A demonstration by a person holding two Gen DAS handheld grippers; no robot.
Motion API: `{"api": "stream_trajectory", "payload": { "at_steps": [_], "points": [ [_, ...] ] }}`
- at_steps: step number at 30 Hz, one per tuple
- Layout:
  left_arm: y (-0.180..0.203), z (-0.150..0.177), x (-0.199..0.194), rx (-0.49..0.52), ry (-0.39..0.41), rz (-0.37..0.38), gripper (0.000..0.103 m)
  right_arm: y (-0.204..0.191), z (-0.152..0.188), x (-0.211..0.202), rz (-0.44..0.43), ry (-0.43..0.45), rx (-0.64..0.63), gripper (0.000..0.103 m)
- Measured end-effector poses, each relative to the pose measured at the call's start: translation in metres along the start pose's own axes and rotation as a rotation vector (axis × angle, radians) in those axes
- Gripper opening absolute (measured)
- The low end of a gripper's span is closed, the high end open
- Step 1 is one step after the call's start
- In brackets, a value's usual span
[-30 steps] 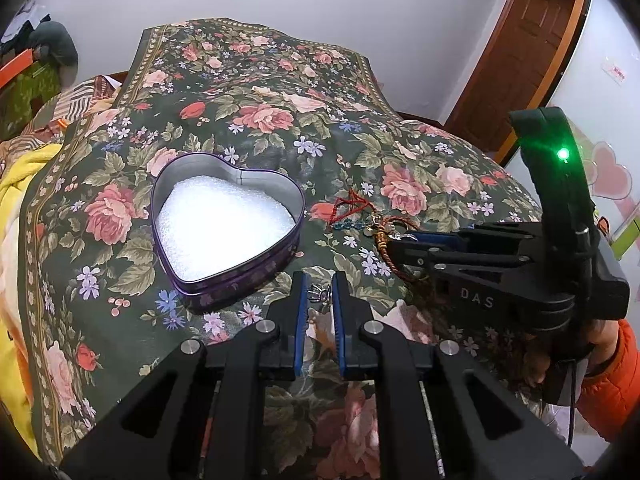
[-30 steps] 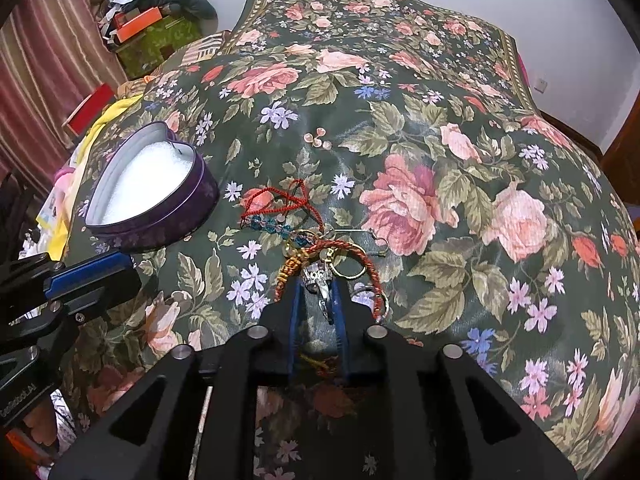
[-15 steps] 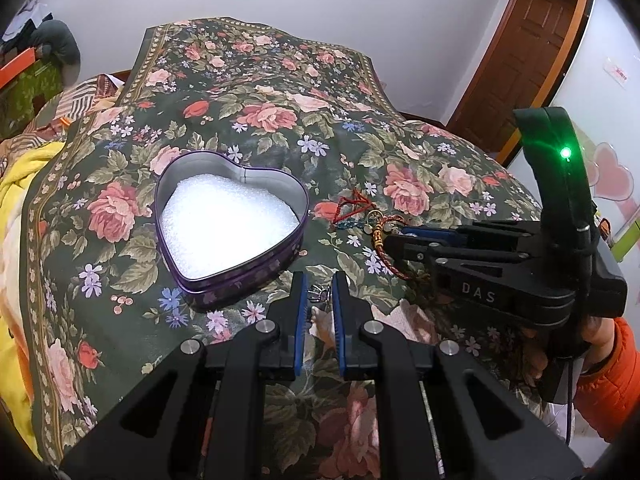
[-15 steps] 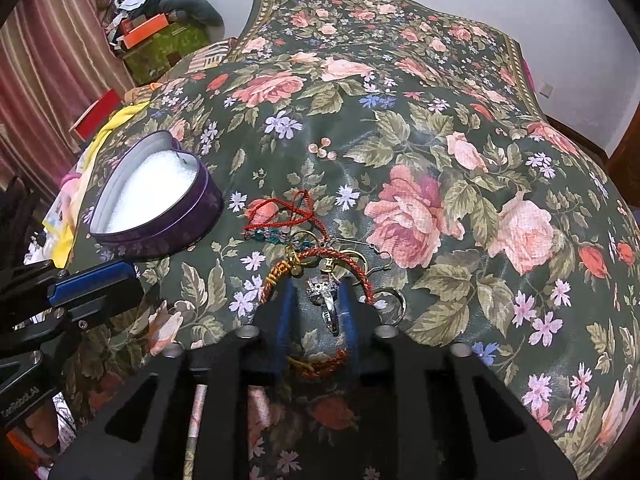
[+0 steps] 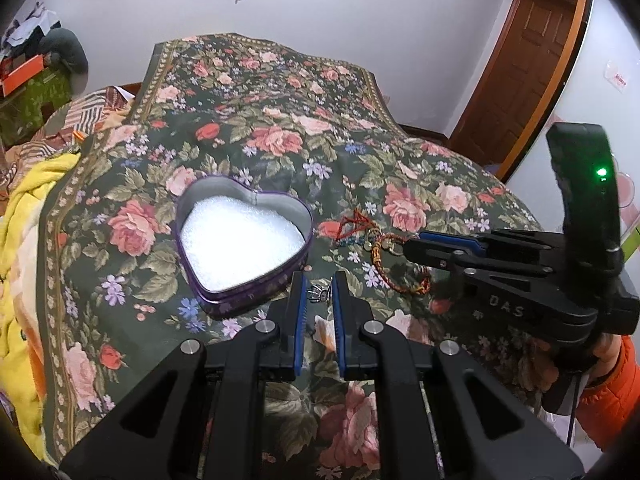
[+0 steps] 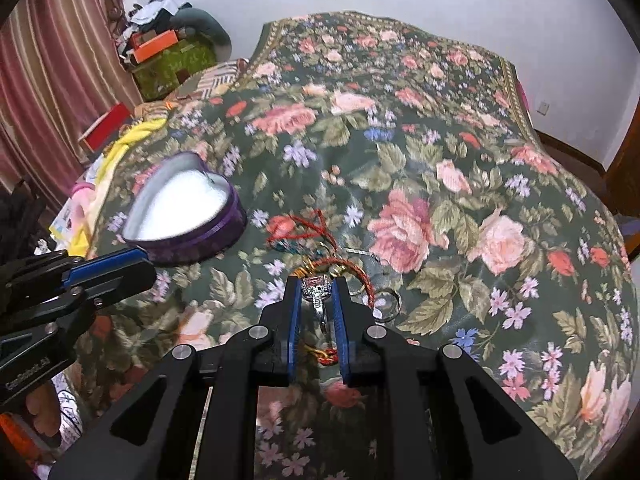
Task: Organize jewelry
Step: 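Lift the silver pendant with the right tool toward the purple heart tin, then lower the pendant into the heart tin and open the right tool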
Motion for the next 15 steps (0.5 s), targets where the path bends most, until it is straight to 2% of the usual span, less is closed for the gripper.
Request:
{"api": "stream_trajectory", "payload": {
  "at_steps": [15],
  "points": [
    [-0.023, -0.032, -0.026, -0.024, 0.101, -0.05, 0.011, -0.041, -0.049, -0.031, -0.101, 0.143, -0.029, 0.014]
  ]
}}
Point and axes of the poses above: each gripper's, at about its wrist camera, not at the fingertips, and x roughly the way its jaws point, y to its right, z to its underside, the point moved 8 cm from there along x, roughly the way its jaws point, and after that the axes turned 1 degree about z, right-handed, at the moved point
